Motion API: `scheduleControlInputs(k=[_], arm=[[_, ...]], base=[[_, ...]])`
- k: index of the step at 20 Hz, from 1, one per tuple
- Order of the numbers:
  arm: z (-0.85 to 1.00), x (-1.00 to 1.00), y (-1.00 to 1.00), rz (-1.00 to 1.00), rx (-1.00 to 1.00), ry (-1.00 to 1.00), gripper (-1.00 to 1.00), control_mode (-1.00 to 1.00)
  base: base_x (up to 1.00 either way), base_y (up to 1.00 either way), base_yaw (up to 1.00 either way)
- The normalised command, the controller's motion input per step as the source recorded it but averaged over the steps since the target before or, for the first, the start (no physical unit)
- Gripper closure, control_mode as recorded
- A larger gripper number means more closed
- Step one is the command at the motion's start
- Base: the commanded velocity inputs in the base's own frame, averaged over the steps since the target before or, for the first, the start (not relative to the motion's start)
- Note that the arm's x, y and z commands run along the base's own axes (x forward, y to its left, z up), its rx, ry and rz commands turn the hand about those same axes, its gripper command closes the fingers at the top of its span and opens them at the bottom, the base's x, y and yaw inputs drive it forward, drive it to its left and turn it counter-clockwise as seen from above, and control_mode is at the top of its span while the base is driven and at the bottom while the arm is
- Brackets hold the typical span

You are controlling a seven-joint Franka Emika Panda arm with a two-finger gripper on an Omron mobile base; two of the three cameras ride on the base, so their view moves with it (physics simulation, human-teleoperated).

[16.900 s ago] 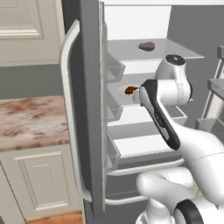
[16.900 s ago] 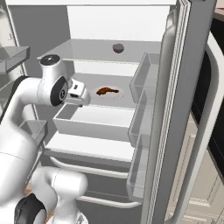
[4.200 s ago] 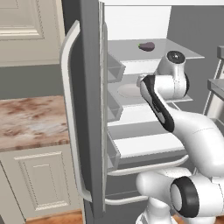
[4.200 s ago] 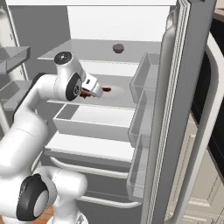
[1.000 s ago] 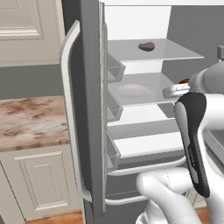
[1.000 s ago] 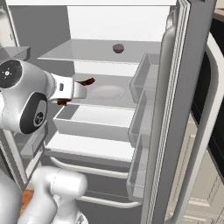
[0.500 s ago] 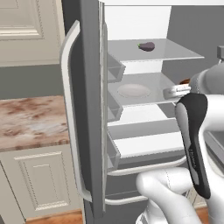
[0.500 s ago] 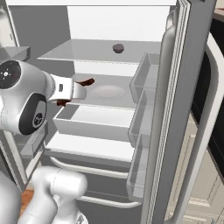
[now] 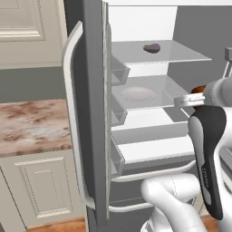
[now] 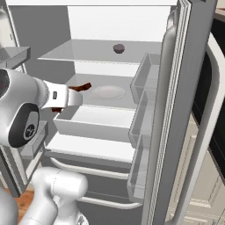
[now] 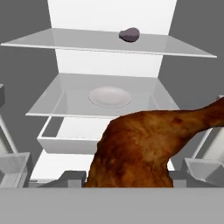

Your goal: Transport the chicken drumstick from the fridge to the microwave and turn on the microwave.

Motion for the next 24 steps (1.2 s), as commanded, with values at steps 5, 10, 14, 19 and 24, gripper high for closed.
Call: scheduleControlInputs(k=[5,10,14,19,24], arm=[[0.0,-0.01,0.0,0.0,0.0,0.0,1.0,-1.0],[0.0,0.0,0.0,0.0,0.0,-0.07,1.0,-1.0],[0.0,0.0,0.0,0.0,0.0,0.0,1.0,-1.0],[0.0,0.0,0.0,0.0,0.0,0.01,1.0,-1.0],[0.0,0.0,0.02,0.0,0.0,0.02,1.0,-1.0]], base=[[0.0,0.0,0.0],[0.0,0.0,0.0],[0.0,0.0,0.0],[0.0,0.0,0.0],[0.0,0.0,0.0]])
